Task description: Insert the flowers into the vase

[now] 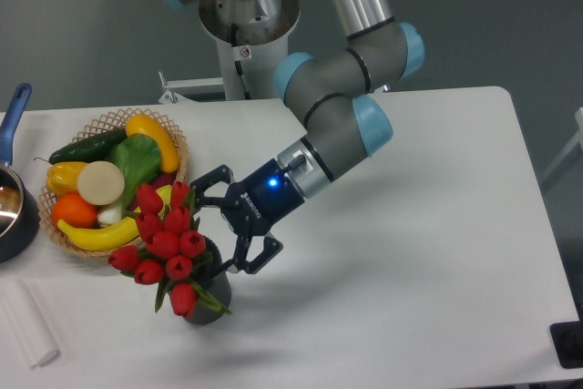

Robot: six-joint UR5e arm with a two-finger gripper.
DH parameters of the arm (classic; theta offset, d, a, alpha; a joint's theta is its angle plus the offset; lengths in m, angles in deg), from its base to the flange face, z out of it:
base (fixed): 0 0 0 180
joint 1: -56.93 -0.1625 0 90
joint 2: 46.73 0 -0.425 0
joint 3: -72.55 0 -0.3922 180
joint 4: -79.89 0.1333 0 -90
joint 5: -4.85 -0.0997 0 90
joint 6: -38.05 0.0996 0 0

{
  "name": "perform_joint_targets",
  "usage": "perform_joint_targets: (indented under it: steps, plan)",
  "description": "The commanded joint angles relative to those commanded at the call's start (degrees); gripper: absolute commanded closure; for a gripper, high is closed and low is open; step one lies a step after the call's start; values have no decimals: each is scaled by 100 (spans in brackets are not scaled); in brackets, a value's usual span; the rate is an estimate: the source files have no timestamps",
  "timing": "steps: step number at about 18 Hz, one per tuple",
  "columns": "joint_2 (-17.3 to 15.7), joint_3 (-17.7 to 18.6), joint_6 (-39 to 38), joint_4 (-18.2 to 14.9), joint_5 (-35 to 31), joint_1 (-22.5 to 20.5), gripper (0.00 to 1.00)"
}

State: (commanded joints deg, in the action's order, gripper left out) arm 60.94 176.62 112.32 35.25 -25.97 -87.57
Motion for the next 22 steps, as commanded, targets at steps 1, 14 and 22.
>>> perform_joint_targets:
  steps: [1, 14, 22]
  plan:
    - [-97, 0, 9, 0, -256, 0, 0]
    - [-835, -211, -18, -88, -2630, -640, 0]
    - [-1784, -395, 868, -1255, -4318, -878, 0]
